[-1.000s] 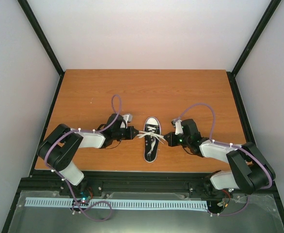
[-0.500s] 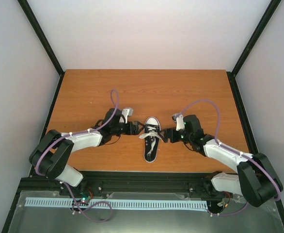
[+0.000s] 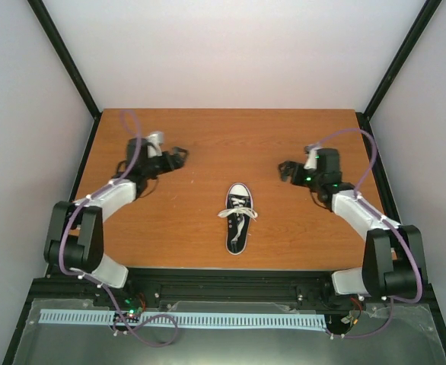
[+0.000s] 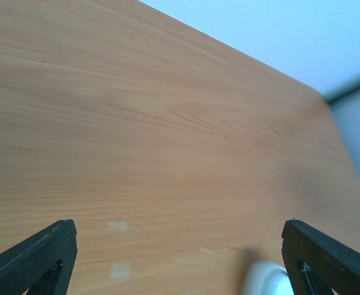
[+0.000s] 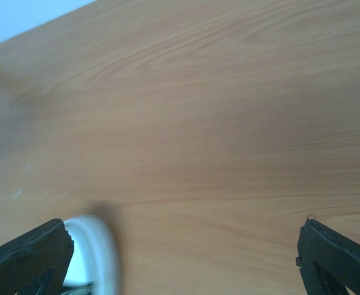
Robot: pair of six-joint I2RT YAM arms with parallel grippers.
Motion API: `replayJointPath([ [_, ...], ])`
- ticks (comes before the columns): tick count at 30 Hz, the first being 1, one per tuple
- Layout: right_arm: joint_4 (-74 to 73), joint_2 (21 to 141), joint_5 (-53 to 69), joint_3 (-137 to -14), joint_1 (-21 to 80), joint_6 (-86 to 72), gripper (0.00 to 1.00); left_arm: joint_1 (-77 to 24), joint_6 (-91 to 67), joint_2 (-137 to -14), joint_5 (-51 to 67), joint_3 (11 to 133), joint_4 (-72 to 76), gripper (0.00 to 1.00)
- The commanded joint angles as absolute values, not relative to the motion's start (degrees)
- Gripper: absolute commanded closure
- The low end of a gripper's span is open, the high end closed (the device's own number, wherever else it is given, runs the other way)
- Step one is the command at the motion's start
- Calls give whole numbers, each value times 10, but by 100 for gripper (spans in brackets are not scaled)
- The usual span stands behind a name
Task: Tie the shoes
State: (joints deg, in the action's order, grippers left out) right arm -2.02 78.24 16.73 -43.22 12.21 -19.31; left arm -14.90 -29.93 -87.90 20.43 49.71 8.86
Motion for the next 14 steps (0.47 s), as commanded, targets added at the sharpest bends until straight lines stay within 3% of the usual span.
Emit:
replayJointPath([
  [1,-22,751,130,-422,-6,-193,0,15,-313,-817,173,438,92,7],
  [4,17,693,26,-378,-44,-193,0,91,-298,-757,52,386,74,1],
  [7,80,652,-61,-325,-45,-172,0,96,-246,-722,-64,339,88,0],
  [14,203,665,-133,-249,-44,-162,0,95,-205,-747,-79,302,152,0],
])
